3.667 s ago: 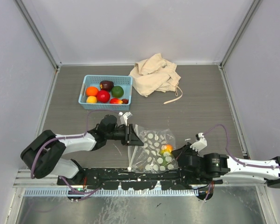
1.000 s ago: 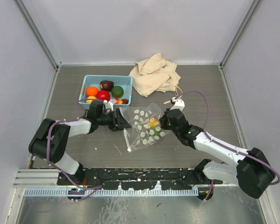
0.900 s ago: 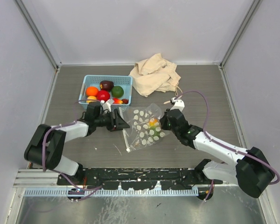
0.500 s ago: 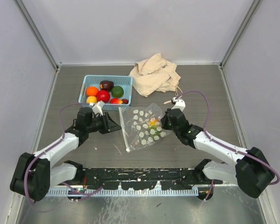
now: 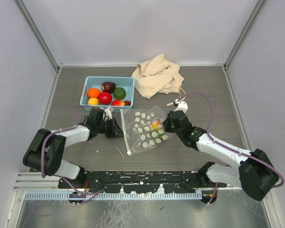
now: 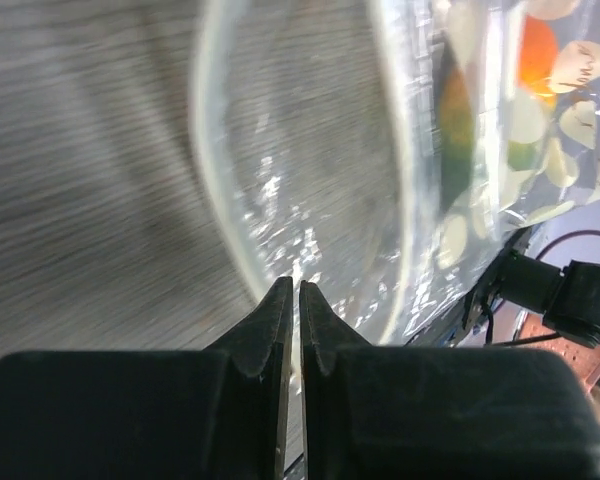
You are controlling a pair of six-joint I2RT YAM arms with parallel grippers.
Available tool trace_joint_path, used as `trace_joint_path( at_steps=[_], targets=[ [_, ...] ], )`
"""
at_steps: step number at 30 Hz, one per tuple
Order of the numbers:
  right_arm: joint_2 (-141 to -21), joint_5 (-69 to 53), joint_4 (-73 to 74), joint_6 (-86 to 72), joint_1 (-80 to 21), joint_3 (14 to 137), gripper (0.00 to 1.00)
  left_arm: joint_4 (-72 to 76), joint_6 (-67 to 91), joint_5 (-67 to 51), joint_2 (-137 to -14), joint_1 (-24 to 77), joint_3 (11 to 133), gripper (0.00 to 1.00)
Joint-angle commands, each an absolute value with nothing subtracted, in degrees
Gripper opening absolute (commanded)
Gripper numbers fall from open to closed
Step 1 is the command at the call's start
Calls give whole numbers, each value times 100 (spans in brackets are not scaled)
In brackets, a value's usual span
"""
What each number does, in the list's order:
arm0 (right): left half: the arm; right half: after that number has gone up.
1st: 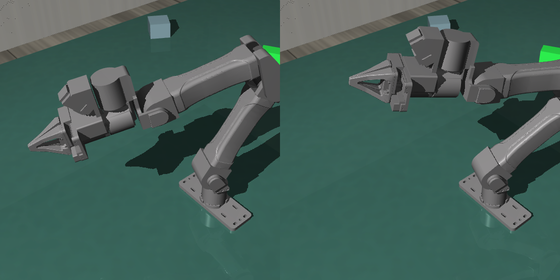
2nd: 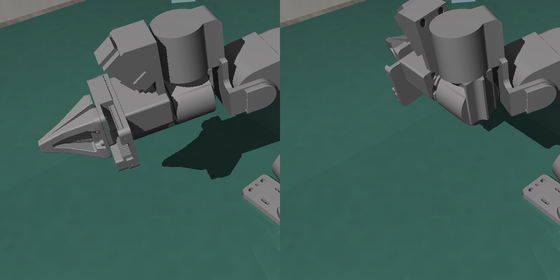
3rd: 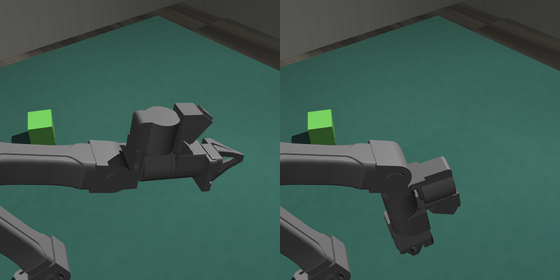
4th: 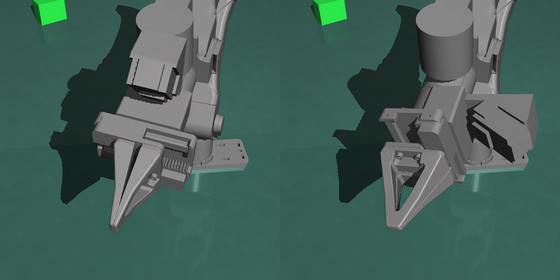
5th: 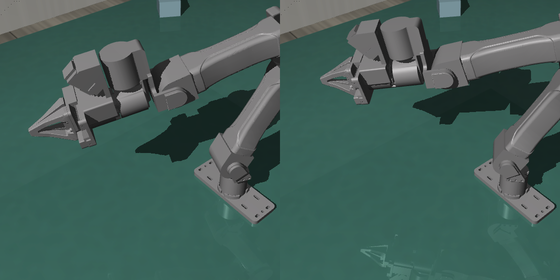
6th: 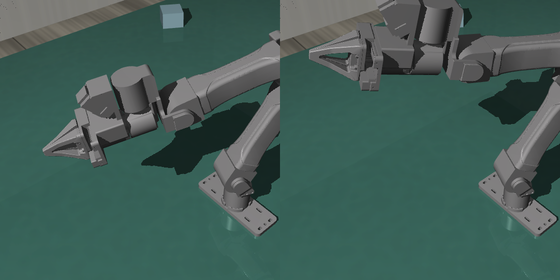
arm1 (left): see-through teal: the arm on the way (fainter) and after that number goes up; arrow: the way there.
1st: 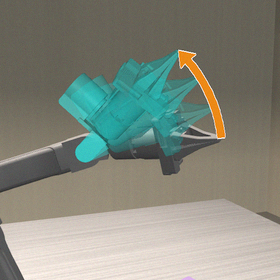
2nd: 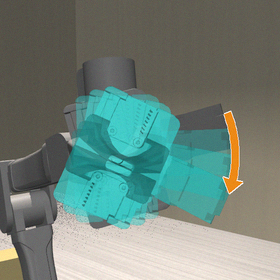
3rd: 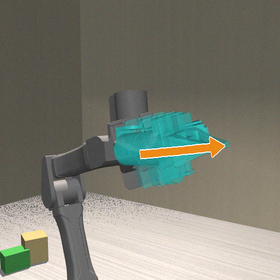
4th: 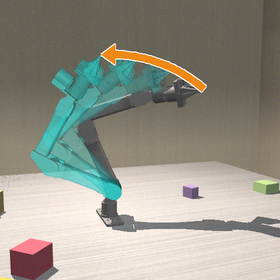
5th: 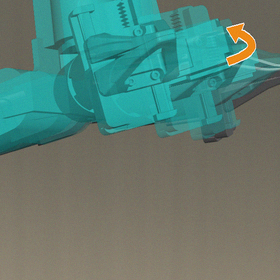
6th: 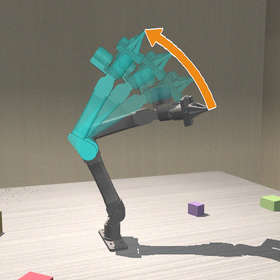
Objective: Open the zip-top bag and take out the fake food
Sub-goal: Adjust the zipper food storage bag at the center of the board.
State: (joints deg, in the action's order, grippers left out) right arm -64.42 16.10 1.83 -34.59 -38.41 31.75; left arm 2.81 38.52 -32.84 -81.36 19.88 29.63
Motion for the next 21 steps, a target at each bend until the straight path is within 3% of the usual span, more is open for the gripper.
trace_joint_path(
  at_steps=[1, 11, 15, 21],
  targets=[
    [-6403, 1342, -68, -3457, -3822, 3365, 1, 1344, 4052, -3651, -8497, 2364, 3368, 8],
    [-6155, -97, -474, -3376, -3823, 3825, 1, 2806, 4679, -3847, -9192, 2505, 3326, 22],
    [-5911, 572, -198, -3522, -3820, 3859, 1, 3057, 4767, -3842, -9346, 2500, 3264, 23],
    [-6941, 2370, 1437, -3201, -3817, 4144, 2, 3796, 5145, -4008, -9698, 2505, 3242, 27]
  ],
)
